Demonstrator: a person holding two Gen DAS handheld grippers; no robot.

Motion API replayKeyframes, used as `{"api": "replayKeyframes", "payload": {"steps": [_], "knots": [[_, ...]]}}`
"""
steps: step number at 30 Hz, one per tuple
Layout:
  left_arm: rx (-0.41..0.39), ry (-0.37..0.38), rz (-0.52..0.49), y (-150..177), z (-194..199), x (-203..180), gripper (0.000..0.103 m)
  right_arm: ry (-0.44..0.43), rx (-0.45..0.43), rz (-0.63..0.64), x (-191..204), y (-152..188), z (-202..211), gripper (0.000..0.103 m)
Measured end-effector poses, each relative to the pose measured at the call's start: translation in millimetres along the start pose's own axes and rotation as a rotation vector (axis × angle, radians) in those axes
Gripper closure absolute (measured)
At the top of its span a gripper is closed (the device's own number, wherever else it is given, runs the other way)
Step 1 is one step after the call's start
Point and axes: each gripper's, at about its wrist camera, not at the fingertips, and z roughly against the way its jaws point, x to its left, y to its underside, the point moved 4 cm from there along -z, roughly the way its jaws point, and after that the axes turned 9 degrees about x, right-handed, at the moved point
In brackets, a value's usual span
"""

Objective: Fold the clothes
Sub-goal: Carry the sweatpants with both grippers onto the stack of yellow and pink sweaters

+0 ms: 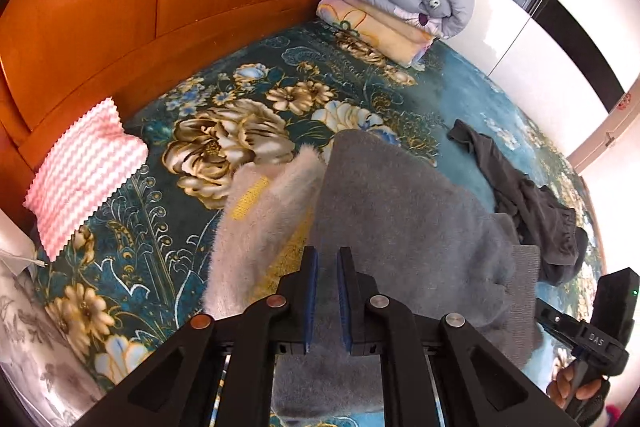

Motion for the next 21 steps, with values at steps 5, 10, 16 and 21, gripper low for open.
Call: {"api": "replayKeyframes", "payload": {"steps": [5,10,16,21], "knots": [[-0.031,0.006,-0.033,4.0,23.1,-10.9,0.09,0.106,-0.032,0.132,23.1,-17.9,23.0,0.085],[-0.024,0.07,-0.059,7.7,18.1,-37.8,0.086,0.121,0.017,0.305,78.2,-28.7,0.6,0.085],[0.045,0.053,-0.018,23.2,-21.5,-28.0,0.08,0.206,0.066,0.322,74.2,-19.9,-34.6,0.084],[0.063,0.115,0.058,28.9,-33.1,-16.1,0.08,0.234,0.117,0.228,38.8,-16.8,-58.6,0.084]]}}
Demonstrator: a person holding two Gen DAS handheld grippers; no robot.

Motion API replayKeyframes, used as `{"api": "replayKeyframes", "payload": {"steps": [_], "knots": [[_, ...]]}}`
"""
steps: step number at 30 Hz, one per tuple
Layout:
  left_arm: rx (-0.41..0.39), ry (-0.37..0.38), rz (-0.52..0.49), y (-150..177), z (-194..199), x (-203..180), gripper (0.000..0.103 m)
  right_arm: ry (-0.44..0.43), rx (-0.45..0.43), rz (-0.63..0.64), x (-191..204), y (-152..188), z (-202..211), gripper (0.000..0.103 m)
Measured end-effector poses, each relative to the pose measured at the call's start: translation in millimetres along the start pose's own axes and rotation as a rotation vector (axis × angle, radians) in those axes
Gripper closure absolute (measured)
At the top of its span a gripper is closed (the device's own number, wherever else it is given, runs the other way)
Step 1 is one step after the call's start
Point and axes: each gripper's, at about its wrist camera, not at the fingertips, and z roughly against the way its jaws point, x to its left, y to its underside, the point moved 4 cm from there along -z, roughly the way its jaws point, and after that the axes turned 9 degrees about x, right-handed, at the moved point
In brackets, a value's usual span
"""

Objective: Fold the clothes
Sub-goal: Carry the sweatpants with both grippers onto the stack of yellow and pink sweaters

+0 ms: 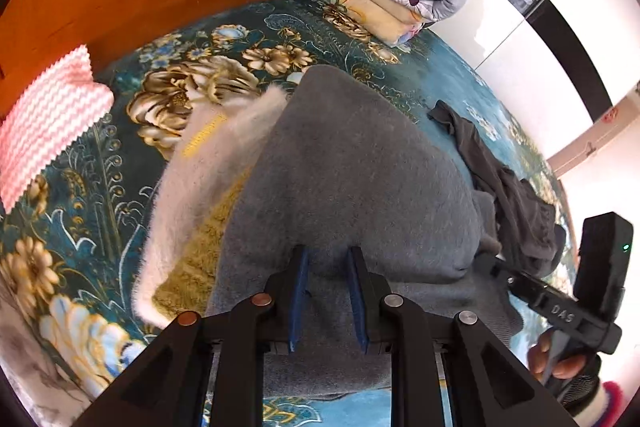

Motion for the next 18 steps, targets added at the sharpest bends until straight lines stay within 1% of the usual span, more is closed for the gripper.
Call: {"api": "replayKeyframes", "payload": {"steps": [1,2,4,5,6,7,8,10,11,13,15,18], "knots": [[-0.003,0.006,0.003,-0.3,2.8,-0.3,0.08,-0.004,0.002,-0.002,-0.7,-1.3,1.2,0.084],[-0.013,0.028,0.013,-0.6,10.6,-1.1,0.08,-0.008,0.007,-0.01,-0.2,-2.2,3.5,0.084],[-0.046,0.059,0.023,0.5,25.6,1.3,0.079,-0.039,-0.002,-0.019,0.8,-3.4,15.5,0.084],[-0.064,0.069,0.028,1.4,33.0,3.0,0.075,-0.052,-0.02,-0.013,1.4,-1.8,21.8,0.084],[-0.08,0.071,0.034,3.6,38.9,7.1,0.063,-0.066,-0.038,-0.008,2.0,-0.2,28.2,0.084],[-0.093,0.063,0.046,8.3,43.7,13.6,0.054,-0.074,-0.054,-0.005,2.5,2.0,35.3,0.084],[-0.105,0.054,0.059,13.1,48.5,20.2,0.039,-0.083,-0.061,-0.01,0.8,5.3,40.0,0.084],[-0.103,0.053,0.085,21.3,47.1,33.1,0.037,-0.1,-0.077,-0.019,-2.8,12.0,49.3,0.08],[-0.086,0.06,0.108,27.8,42.4,41.9,0.037,-0.106,-0.077,-0.032,-6.6,17.5,51.0,0.077],[-0.047,0.069,0.155,36.3,31.2,54.7,0.037,-0.113,-0.071,-0.048,-10.0,23.8,51.0,0.075],[-0.017,0.098,0.187,43.2,20.5,62.0,0.037,-0.119,-0.056,-0.061,-12.6,29.7,47.8,0.075],[-0.004,0.157,0.206,48.3,14.8,61.1,0.04,-0.122,-0.038,-0.071,-14.2,36.0,44.7,0.075]]}}
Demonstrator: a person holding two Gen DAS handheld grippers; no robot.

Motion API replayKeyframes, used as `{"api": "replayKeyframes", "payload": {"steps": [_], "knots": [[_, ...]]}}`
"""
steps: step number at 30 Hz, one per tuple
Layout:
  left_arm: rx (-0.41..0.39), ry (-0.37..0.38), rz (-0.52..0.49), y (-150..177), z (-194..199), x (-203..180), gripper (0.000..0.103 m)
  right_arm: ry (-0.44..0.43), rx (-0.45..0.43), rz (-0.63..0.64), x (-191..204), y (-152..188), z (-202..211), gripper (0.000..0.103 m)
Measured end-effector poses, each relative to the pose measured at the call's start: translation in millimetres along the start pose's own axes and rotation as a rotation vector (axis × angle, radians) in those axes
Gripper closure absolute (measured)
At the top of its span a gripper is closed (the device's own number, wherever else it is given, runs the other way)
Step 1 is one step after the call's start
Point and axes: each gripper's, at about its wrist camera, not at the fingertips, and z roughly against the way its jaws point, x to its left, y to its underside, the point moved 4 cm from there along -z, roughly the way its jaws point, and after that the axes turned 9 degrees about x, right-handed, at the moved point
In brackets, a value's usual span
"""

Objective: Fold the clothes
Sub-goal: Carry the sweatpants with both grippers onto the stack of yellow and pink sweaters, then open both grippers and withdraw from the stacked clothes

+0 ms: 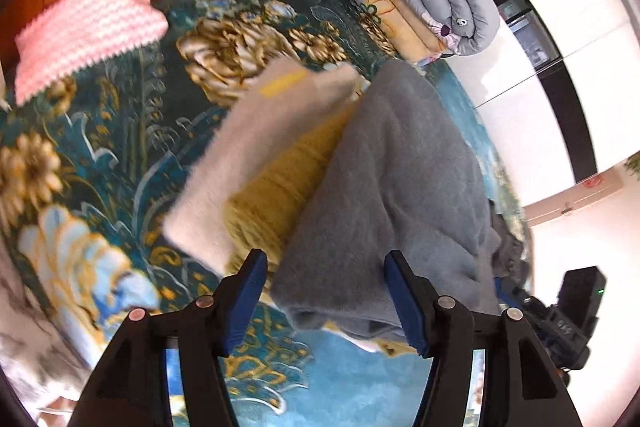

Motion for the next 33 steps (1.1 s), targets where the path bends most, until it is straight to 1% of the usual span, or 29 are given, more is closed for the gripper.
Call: {"api": "replayKeyframes", "payload": {"steps": [1,2,3,6,10,13,14,17,18,19,21,24,25,27,28,30,31,33], "knots": [[0.004,0.017,0.004,1.3,-1.3,-0.5,0.041,0.001,0.0,0.002,-0.1,0.9,-0.1,0.075],[0.009,0.001,-0.005,1.7,-2.2,-2.0,0.044,0.002,0.0,0.004,-0.2,1.8,-0.3,0.075],[0.014,-0.016,-0.014,2.2,-3.0,-3.5,0.052,0.001,-0.001,0.003,-0.4,2.4,0.1,0.075],[0.011,-0.061,-0.048,2.0,-3.6,-10.2,0.068,-0.006,-0.004,-0.004,-1.5,4.3,0.9,0.075],[-0.001,-0.109,-0.056,-1.1,-5.2,-13.1,0.068,-0.009,-0.004,0.006,1.9,6.3,0.4,0.074],[0.011,-0.14,-0.057,-1.6,-10.8,-13.2,0.068,-0.005,0.007,0.016,3.3,7.8,-2.7,0.072],[0.002,-0.141,-0.049,1.0,-7.1,-12.6,0.067,-0.003,0.01,0.014,3.3,8.4,-2.2,0.072],[-0.024,-0.141,-0.025,9.3,4.8,-10.9,0.054,-0.022,-0.013,0.027,6.9,10.7,8.5,0.071],[-0.032,-0.141,-0.017,12.1,8.8,-10.3,0.051,-0.019,-0.015,0.039,8.8,13.4,10.6,0.071],[-0.053,-0.155,-0.022,16.7,14.7,-13.1,0.05,-0.016,-0.016,0.052,10.8,16.2,12.7,0.071],[-0.081,-0.171,-0.039,23.6,20.3,-20.8,0.046,-0.011,-0.019,0.076,14.6,21.7,16.9,0.07],[-0.121,-0.217,-0.082,41.9,20.6,-39.7,0.039,-0.001,0.006,0.095,15.4,38.5,12.7,0.063],[-0.118,-0.219,-0.084,50.0,16.3,-43.4,0.039,0.002,0.014,0.099,15.1,43.7,10.8,0.06],[-0.113,-0.22,-0.086,66.5,7.3,-50.7,0.037,-0.001,0.039,0.089,11.8,52.6,5.7,0.059],[-0.103,-0.206,-0.072,74.4,0.9,-52.2,0.036,-0.002,0.051,0.084,10.1,57.1,3.2,0.057],[-0.078,-0.184,-0.045,87.9,-11.8,-52.4,0.036,0.006,0.067,0.088,7.6,64.5,1.1,0.049],[-0.064,-0.185,-0.033,95.1,-19.3,-52.5,0.036,0.01,0.073,0.092,7.0,66.9,0.2,0.043],[-0.046,-0.197,-0.007,108.6,-32.6,-52.7,0.035,0.022,0.085,0.108,6.0,72.9,-0.4,0.042]]}}
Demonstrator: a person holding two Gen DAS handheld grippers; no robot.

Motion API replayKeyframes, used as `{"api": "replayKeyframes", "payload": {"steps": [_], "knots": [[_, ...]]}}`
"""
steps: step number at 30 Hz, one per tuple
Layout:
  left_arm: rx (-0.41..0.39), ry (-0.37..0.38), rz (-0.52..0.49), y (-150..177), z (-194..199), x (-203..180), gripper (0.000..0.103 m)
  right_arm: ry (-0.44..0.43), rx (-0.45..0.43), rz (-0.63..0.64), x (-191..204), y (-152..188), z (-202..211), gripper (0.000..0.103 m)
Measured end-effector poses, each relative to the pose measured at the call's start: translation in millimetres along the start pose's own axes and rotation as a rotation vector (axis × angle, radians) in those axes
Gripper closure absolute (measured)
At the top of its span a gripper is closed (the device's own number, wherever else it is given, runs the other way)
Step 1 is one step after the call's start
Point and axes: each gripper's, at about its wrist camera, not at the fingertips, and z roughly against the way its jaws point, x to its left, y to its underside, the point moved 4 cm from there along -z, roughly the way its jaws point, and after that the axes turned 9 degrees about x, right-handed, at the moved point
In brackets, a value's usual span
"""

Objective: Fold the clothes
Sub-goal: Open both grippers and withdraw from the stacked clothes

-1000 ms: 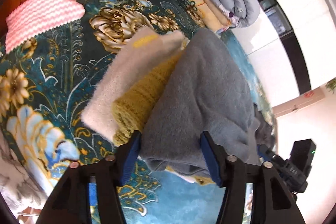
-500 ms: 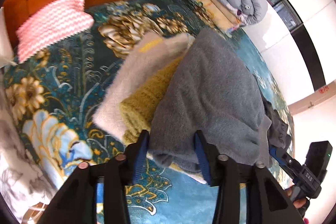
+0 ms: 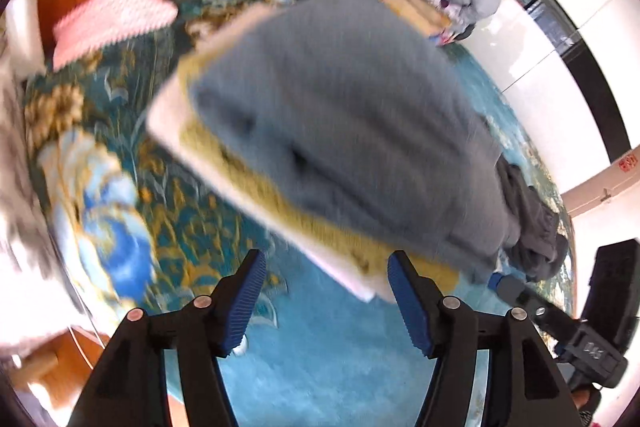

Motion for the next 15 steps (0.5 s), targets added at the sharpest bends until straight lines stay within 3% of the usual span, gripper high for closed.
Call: {"api": "replayKeyframes", "payload": {"steps": [5,7,9,15], "knots": [[-0.015,0.003,0.056,26.8,-11.1,-5.9,0.023,0.046,0.008,0.03,-4.4,9.4,1.4,0.026],[-0.034,-0.001,0.069,32.8,-10.2,-8.3,0.015,0.065,0.002,0.028,-8.8,13.0,3.7,0.019],[-0.049,-0.012,0.074,35.9,-9.5,-11.6,0.0,0.083,-0.004,0.026,-13.2,16.6,6.1,0.018],[-0.071,-0.083,0.07,47.5,-8.4,-16.2,0.0,0.133,-0.028,0.046,-16.7,24.7,9.1,0.017]]}}
